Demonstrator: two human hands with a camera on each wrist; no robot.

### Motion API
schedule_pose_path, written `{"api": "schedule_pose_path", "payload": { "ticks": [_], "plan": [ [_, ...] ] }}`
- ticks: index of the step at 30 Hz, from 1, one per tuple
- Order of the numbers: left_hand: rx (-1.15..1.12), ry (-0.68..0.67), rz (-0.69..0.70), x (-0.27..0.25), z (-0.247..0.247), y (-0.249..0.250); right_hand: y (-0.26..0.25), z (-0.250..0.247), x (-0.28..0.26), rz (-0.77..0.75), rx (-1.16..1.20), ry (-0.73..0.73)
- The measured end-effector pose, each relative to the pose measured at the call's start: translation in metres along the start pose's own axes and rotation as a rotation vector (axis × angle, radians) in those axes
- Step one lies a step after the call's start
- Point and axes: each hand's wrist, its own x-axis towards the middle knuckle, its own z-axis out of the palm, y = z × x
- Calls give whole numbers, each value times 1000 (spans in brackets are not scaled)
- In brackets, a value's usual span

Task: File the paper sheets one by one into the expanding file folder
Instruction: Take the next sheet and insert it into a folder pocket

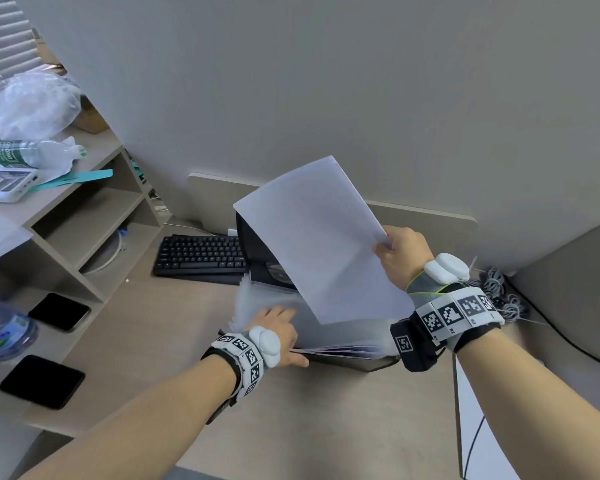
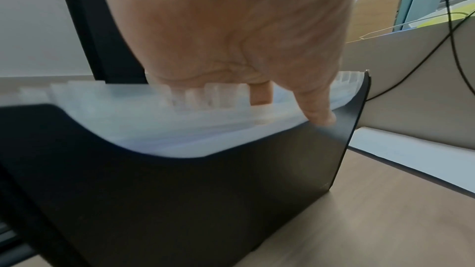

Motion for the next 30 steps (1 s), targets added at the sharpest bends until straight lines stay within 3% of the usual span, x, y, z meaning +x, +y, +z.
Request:
{"api": "schedule_pose_path", "payload": {
  "ticks": [4, 12, 23, 30],
  "plan": [
    [31, 26, 5, 5, -4, -9, -2, 1, -3, -53, -105, -49],
    [15, 2, -83, 16, -4, -35, -11, 7, -1, -201, -476, -280],
    [8, 0, -192, 18, -11, -40, -23, 21, 15, -214, -615, -418],
    [-8, 58, -221, 13, -17, -36, -21, 24, 24, -176, -614, -411]
  ]
}}
